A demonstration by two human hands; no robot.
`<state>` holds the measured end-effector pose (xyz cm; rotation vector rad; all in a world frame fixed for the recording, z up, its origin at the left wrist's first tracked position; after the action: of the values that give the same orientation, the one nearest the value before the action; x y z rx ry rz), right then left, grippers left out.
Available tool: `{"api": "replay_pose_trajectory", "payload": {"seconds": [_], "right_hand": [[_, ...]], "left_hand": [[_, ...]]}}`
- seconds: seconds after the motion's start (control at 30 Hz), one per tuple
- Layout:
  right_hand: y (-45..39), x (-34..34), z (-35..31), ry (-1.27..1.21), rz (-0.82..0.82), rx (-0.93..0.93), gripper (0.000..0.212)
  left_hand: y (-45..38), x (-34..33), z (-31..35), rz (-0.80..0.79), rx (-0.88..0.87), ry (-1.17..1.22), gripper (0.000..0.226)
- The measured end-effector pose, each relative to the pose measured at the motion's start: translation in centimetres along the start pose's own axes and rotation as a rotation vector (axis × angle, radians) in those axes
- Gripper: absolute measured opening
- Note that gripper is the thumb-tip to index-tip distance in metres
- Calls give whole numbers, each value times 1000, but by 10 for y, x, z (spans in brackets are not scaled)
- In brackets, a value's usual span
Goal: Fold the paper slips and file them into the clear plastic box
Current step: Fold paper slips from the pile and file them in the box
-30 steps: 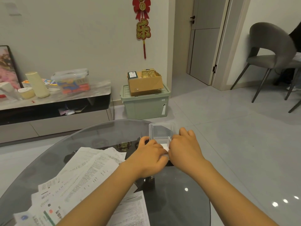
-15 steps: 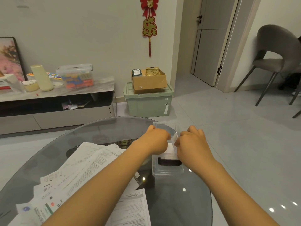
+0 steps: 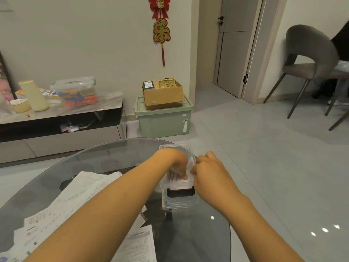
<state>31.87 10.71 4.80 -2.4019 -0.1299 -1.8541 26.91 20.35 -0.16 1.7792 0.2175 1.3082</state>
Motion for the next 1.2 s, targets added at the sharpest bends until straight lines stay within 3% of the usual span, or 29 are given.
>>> {"api": "replay_pose_trajectory", "payload": {"seconds": [0.17,0.3,0.5,0.6,0.73,0.83,1.0,1.2], "right_hand": [[-2,-13,0,-51,-42,18,35],[-3,-18,-3,8,-56,42,32],[-7,-12,-7,33,-96,53,39],[-10,-16,-8,64,-128,46,39],[-14,-21,-11,164,-157,20,38],[-17,-23,-11,200,-201,-3,39],[-18,-20,-8,60,-198,-19,39],[-19,-22,-10,26,-175,11,41]], "left_hand": [[9,11,-8,18,15,8,45],[11,13,-13,-1,56,-38,33],[18,10,-17,147,134,-106,17],[24,1,-22,184,103,-22,31],[40,-6,-31,227,-37,138,31],[54,-11,-34,184,-117,158,40],[68,-15,-28,63,-158,142,57],[68,-11,-30,-104,-57,9,60]]}}
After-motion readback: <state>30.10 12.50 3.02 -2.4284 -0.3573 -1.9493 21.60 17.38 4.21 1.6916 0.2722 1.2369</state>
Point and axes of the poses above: each hand's wrist, its own y-axis away from the middle knuckle, its own x-axis out of the back of the hand, z = x × y, the point moved 7 cm from there along -y, towards the middle knuckle, and after that the axes turned 13 degrees about -z, right-handed, at the moved point
